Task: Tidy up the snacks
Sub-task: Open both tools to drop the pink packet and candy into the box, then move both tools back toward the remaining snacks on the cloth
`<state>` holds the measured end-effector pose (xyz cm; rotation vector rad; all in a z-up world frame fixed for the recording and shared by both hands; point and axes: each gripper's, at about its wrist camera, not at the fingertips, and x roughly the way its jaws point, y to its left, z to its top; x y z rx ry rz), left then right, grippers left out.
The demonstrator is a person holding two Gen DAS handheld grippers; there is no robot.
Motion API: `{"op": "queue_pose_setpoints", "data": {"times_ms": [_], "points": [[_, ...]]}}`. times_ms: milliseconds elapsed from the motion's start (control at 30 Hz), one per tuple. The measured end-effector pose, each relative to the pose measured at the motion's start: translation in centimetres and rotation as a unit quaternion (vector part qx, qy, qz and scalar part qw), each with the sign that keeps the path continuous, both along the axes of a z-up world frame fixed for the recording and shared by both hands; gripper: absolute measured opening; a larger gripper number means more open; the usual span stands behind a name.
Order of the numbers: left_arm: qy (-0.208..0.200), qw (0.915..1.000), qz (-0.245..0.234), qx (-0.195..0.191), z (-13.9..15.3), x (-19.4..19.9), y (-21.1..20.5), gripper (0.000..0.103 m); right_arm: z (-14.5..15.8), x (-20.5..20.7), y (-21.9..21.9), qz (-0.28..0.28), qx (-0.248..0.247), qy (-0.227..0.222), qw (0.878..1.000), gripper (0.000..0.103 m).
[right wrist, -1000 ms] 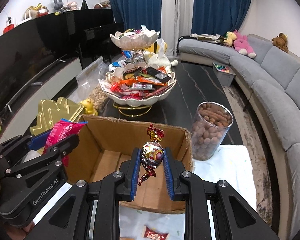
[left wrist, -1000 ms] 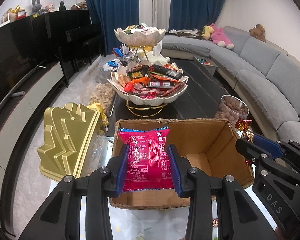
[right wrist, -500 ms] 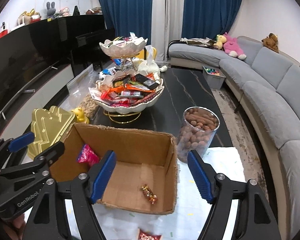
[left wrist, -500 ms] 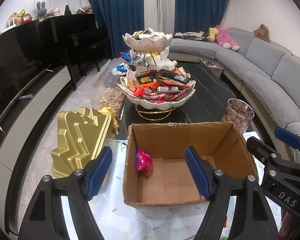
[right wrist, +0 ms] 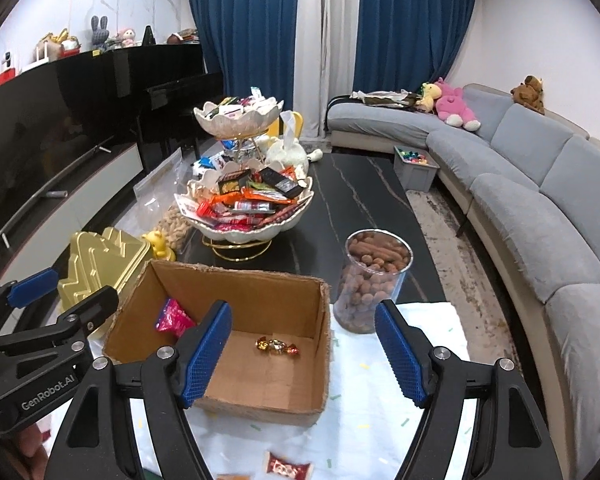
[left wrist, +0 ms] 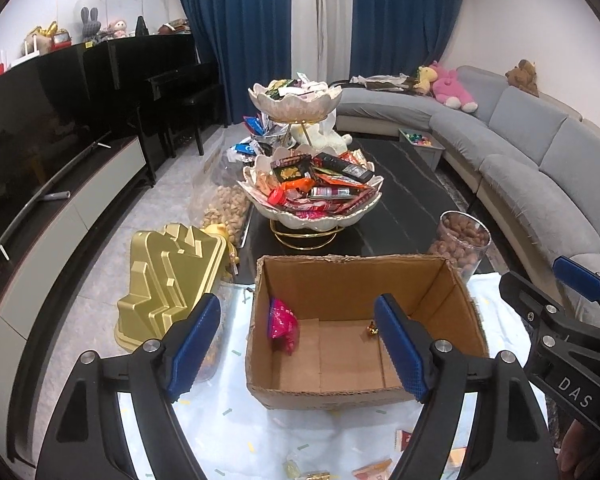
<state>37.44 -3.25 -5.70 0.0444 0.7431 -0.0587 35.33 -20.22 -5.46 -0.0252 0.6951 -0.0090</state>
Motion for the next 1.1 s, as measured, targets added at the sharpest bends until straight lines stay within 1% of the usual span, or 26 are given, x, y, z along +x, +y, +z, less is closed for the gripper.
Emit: {"op": "queue_pose_setpoints", "data": {"times_ms": [200,633,767,800,867,1033,1100], "points": [[-0.004,1.0,-0.003,-0.002,0.8,-1.2,-0.7,0.079,0.8,-1.1,-0.9,-0.007,0.003,-0.006,1.0,0.074],[0.002,0.9999,-0.014,-0.008,1.1,-5.2,-1.4,0.079,1.3,-5.1,-2.1,-0.012,0.009,-0.011,1.0,0.074],[0.0,0.9999,-0.012,-0.006,1.2,-6.4,-1.1,0.086,1.3,-6.3,-1.9,-0.014,0.007,-0.014,1.0,0.075],[-0.001,0.9999,-0.011,-0.006,1.2,-6.6,-1.0,0.087,1.3,-6.6,-1.8,-0.014,0.006,-0.015,1.0,0.079],[-0.003,0.9999,-0.01,-0.005,1.2,-7.1,-0.8,0.088,1.3,-7.2,-1.6,-0.015,0.005,-0.019,1.0,0.082],[-0.011,0.9999,-0.004,0.004,1.2,-8.4,-0.4,0.094,1.2,-8.6,-1.2,-0.017,0.004,-0.019,1.0,0.086],[-0.013,0.9999,-0.004,0.007,1.0,-8.9,-0.3,0.097,1.1,-9.1,-1.2,-0.017,0.006,-0.017,1.0,0.089]]}}
